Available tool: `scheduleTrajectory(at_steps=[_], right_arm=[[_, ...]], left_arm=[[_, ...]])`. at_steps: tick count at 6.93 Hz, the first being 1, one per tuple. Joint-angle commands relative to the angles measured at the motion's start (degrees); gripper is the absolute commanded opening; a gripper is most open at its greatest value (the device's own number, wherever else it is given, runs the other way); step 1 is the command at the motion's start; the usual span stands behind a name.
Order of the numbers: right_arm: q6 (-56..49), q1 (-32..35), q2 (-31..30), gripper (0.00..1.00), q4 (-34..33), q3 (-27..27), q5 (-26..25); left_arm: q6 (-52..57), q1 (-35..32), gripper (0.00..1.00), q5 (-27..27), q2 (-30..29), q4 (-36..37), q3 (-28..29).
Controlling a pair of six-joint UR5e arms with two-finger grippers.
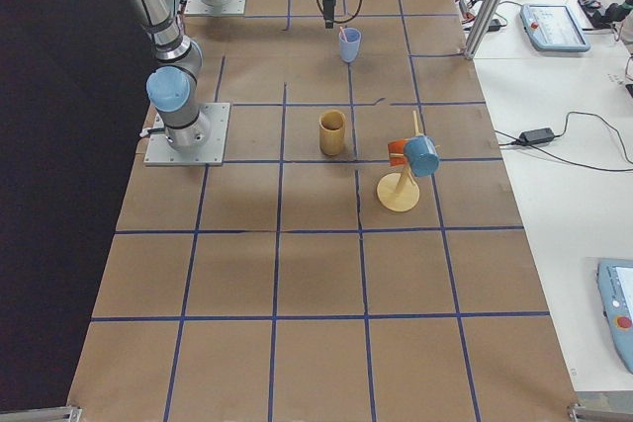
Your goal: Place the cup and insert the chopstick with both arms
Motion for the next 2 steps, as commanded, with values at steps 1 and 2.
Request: scheduleTrajectory(at_steps=[1, 2], right_arm=[[0.5, 0.0, -0.1, 1.00, 0.0, 0.0, 0.2], [0.5, 0.0, 0.0, 1.00, 0.0, 0.0, 0.3]], left_arm=[[0.0, 0.0, 1.00, 0.0, 0.0, 0.0, -0.1], [0.0, 0.0, 1.00, 0.0, 0.0, 0.0, -0.1]])
